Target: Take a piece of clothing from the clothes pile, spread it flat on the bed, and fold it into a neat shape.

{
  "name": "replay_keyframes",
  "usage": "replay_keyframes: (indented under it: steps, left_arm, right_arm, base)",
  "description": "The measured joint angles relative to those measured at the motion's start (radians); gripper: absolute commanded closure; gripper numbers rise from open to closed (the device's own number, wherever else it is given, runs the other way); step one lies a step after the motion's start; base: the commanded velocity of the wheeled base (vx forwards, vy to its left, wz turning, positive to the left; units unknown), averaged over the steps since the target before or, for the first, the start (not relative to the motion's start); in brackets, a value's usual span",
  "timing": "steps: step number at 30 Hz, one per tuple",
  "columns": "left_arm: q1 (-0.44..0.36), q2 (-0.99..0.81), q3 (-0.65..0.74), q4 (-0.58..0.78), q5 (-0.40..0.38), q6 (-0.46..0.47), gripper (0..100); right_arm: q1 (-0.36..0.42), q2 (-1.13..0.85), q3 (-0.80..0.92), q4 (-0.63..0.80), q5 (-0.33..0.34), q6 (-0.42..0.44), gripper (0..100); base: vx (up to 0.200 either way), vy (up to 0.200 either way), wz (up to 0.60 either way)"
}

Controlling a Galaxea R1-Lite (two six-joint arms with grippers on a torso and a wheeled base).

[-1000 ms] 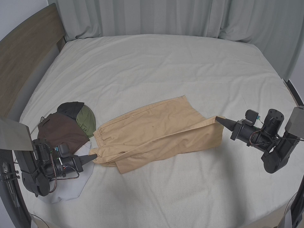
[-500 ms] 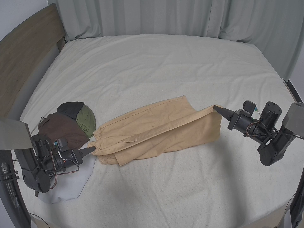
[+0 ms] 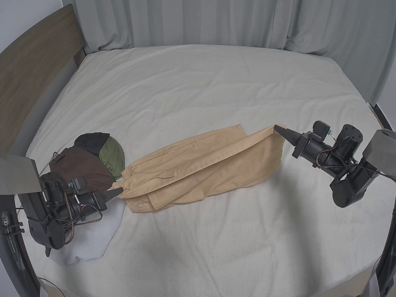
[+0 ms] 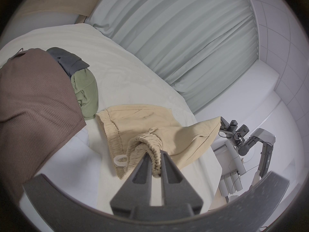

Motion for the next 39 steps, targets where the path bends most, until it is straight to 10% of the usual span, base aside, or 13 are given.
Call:
replay_keyframes:
  steps: [39]
  left_arm:
    - [-0.001, 0.010, -0.055, 0.000, 0.044, -0.069, 100]
  right_arm:
    - [0.005, 0.163, -0.289, 0.079, -0.003, 0.011, 100]
  base:
    - [0.000, 0.000, 0.00]
